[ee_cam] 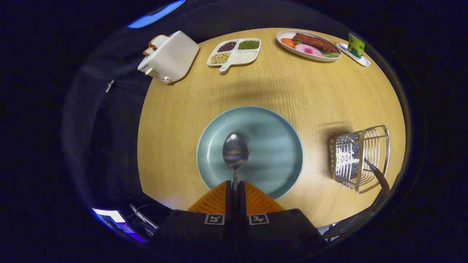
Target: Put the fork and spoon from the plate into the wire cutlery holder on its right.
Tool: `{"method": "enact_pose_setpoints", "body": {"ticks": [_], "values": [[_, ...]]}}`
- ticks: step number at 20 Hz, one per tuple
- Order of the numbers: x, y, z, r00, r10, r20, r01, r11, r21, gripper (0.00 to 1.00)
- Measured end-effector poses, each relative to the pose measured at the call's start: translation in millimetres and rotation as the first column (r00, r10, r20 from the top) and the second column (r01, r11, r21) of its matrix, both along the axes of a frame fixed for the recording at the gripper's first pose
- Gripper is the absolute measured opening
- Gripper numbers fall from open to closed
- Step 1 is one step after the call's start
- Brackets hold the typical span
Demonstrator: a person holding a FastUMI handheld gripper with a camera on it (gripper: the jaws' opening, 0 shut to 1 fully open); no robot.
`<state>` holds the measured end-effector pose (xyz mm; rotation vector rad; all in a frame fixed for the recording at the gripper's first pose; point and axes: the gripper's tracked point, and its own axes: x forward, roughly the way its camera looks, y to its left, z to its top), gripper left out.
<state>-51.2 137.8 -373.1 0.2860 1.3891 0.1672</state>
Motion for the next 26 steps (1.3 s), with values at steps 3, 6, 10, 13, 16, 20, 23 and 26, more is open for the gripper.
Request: {"method": "enact_pose_setpoints", "body": {"ticks": [3,6,10,13,16,20,23,26], "values": [[-0.4,-24.2,31.6,1.000,0.019,0.010,-0.019,1.000,0.006,0.09],[2.8,-56.6,63.4,1.000,0.003,0.026,-0.004,1.000,0.012,0.09],[-0.3,-104.7,86.9,1.000,-0.008,0.013,0.008,1.000,-0.004,0.09],[-10.0,-146.9,90.2,1.000,-0.013,-0.023,0.012,0.999,-0.043,0.09],[-18.9,-177.0,77.6,0.998,0.001,-0.059,-0.007,0.996,-0.094,0.09],[-22.5,-190.4,51.0,0.990,-0.008,-0.141,-0.007,0.995,-0.104,0.09],[-19.7,-190.9,36.6,0.982,-0.025,-0.188,0.009,0.996,-0.090,0.09],[-13.6,-193.4,27.5,0.980,-0.020,-0.200,0.000,0.995,-0.102,0.09]]}}
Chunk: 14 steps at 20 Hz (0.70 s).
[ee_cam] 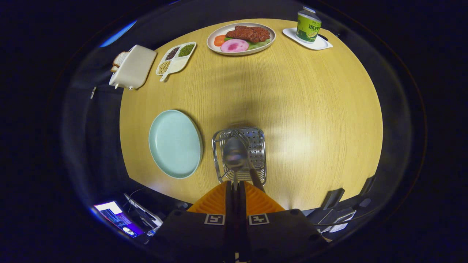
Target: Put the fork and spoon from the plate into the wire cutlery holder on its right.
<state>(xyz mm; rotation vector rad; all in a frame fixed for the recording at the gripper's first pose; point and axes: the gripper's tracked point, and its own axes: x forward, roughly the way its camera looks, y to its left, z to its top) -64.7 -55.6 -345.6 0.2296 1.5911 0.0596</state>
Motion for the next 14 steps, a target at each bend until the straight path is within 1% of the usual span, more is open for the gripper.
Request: {"method": "enact_pose_setpoints", "body": {"ticks": [3,4,6,7,8,9,10,11,12,13,14], "values": [[4.4,0.7,-3.3,1.000,-0.010,-0.009,0.010,1.000,0.006,0.09],[5.5,2.4,-2.3,1.000,-0.014,-0.007,0.014,1.000,0.018,0.11],[9.6,2.8,2.0,0.999,-0.032,0.006,0.032,0.999,0.033,0.16],[13.9,2.4,5.3,0.999,-0.038,0.028,0.037,0.999,0.036,0.23],[17.2,-1.6,9.1,0.998,-0.039,0.055,0.038,0.999,0.028,0.31],[21.0,-3.6,13.8,0.995,-0.044,0.087,0.042,0.999,0.026,0.31],[24.3,-4.8,24.7,0.992,-0.049,0.118,0.046,0.998,0.035,0.47],[28.3,-5.8,35.9,0.986,-0.057,0.156,0.051,0.998,0.044,0.62],[32.0,-6.6,44.5,0.978,-0.066,0.196,0.057,0.997,0.051,0.86],[37.0,-7.9,55.0,0.968,-0.079,0.240,0.067,0.996,0.056,0.89],[43.1,-9.6,66.3,0.953,-0.093,0.288,0.079,0.995,0.060,0.94]]}}
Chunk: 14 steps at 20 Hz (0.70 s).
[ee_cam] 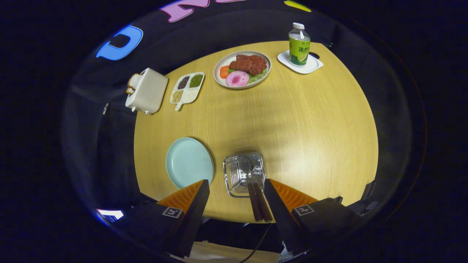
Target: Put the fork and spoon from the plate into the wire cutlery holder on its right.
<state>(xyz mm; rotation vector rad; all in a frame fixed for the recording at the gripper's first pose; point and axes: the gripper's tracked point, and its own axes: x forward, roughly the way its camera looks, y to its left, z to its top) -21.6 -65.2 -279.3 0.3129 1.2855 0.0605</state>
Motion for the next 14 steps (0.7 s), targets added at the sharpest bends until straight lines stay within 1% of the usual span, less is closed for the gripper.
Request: {"method": "enact_pose_setpoints", "body": {"ticks": [1,3,5,7,8,9,10,14], "values": [[6.6,-3.2,16.0,0.998,-0.024,0.059,0.024,1.000,-0.002,1.00],[21.0,-9.1,48.5,0.980,-0.072,0.185,0.074,0.997,0.000,0.99],[33.0,-13.9,81.6,0.947,-0.096,0.308,0.103,0.995,-0.006,0.99],[42.0,-18.6,119.0,0.898,-0.086,0.432,0.111,0.993,-0.033,0.99],[47.4,-20.7,140.0,0.866,-0.071,0.495,0.112,0.992,-0.054,0.99],[51.4,-21.0,164.7,0.824,-0.048,0.564,0.109,0.991,-0.074,0.99],[54.5,-19.0,180.2,0.795,-0.034,0.606,0.107,0.991,-0.085,0.99],[52.3,-9.8,252.3,0.641,0.022,0.767,0.105,0.988,-0.116,0.99]]}}
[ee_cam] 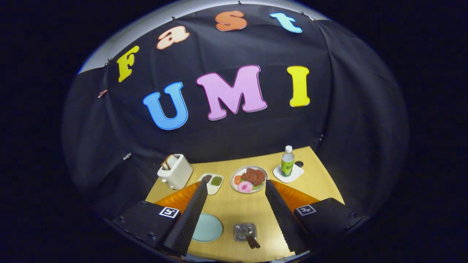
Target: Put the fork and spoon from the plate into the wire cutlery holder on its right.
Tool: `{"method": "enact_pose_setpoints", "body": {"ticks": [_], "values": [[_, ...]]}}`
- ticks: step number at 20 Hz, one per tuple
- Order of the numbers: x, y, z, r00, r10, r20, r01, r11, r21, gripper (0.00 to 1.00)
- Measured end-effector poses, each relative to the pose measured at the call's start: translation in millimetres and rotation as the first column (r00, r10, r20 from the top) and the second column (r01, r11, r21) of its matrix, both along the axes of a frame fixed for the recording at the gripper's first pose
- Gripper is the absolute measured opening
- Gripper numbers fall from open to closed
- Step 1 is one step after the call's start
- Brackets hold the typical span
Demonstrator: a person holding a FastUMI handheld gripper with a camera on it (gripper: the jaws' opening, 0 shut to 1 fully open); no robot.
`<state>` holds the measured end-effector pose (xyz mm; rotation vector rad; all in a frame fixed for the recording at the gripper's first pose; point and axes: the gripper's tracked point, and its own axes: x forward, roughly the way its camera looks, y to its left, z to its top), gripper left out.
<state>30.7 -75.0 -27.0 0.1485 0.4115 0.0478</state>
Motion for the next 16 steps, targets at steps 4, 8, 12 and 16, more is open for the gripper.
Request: {"method": "enact_pose_setpoints", "body": {"ticks": [4,8,12,16], "values": [[-9.9,5.9,65.6,0.977,0.009,0.211,-0.006,1.000,-0.013,0.99],[-15.2,-4.5,93.8,0.942,-0.009,0.336,0.037,0.996,-0.078,0.98],[-17.5,-5.8,100.6,0.929,-0.008,0.369,0.046,0.995,-0.093,0.98],[-16.5,-7.1,96.3,0.937,-0.002,0.350,0.036,0.995,-0.093,0.99]]}}
